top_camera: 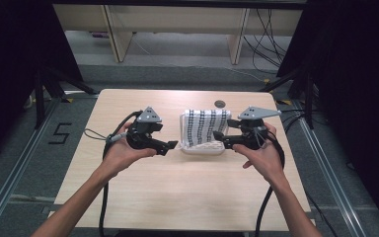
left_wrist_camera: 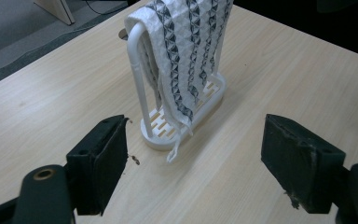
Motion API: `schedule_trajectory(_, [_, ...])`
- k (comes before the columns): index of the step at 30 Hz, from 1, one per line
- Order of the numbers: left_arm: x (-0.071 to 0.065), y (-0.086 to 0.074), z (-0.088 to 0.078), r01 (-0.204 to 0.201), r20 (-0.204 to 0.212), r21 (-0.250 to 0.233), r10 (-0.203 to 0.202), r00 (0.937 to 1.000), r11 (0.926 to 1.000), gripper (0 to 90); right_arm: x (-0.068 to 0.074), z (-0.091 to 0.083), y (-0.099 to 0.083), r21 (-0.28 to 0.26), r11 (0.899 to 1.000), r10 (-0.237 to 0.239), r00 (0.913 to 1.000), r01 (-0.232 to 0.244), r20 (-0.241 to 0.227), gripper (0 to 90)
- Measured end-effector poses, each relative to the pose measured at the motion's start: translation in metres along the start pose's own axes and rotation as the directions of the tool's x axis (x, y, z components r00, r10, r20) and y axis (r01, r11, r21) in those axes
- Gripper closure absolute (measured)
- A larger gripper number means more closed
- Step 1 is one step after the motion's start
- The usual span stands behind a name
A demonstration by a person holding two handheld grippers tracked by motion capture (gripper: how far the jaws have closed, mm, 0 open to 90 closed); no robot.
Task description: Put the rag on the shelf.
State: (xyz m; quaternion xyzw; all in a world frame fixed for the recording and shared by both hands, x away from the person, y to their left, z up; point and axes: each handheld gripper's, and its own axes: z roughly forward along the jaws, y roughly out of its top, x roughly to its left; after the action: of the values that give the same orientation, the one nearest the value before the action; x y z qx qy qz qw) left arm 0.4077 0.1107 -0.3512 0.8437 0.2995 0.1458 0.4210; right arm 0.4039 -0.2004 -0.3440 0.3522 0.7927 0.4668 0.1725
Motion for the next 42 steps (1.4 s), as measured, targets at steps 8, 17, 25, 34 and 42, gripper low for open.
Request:
schedule_trajectory(8, [-0.002,-0.012,-0.003,0.008,0.010,-0.003,-0.008,0.9999,1.0000,22.4,0.002,-0.003,-0.007,0.019,1.000,0.001,1.0000,-0.001,-0.009,32.3])
schedule_trajectory(17, [-0.005,-0.023,-0.006,-0.002,0.005,0.006,0.002,1.0000,1.0000,22.4,0.004,-0.007,-0.019,0.019,1.000,-0.005,0.9999,0.006,-0.010,32.3])
schedule_trajectory(25, [-0.010,-0.034,-0.008,-0.014,0.007,0.002,0.014,0.9999,0.9999,22.5,0.006,-0.012,-0.026,0.027,1.000,0.000,0.9998,0.001,-0.018,32.3])
schedule_trajectory(34, [-0.017,-0.046,-0.013,-0.018,0.005,-0.006,0.018,0.9998,0.9998,22.4,0.006,-0.013,-0.040,0.032,1.000,-0.001,0.9998,0.002,-0.021,32.2])
schedule_trajectory(42, [-0.020,-0.062,-0.014,-0.010,0.010,-0.024,0.010,0.9999,0.9997,22.4,0.010,-0.013,-0.058,0.037,0.999,0.026,0.9991,-0.025,-0.032,32.3])
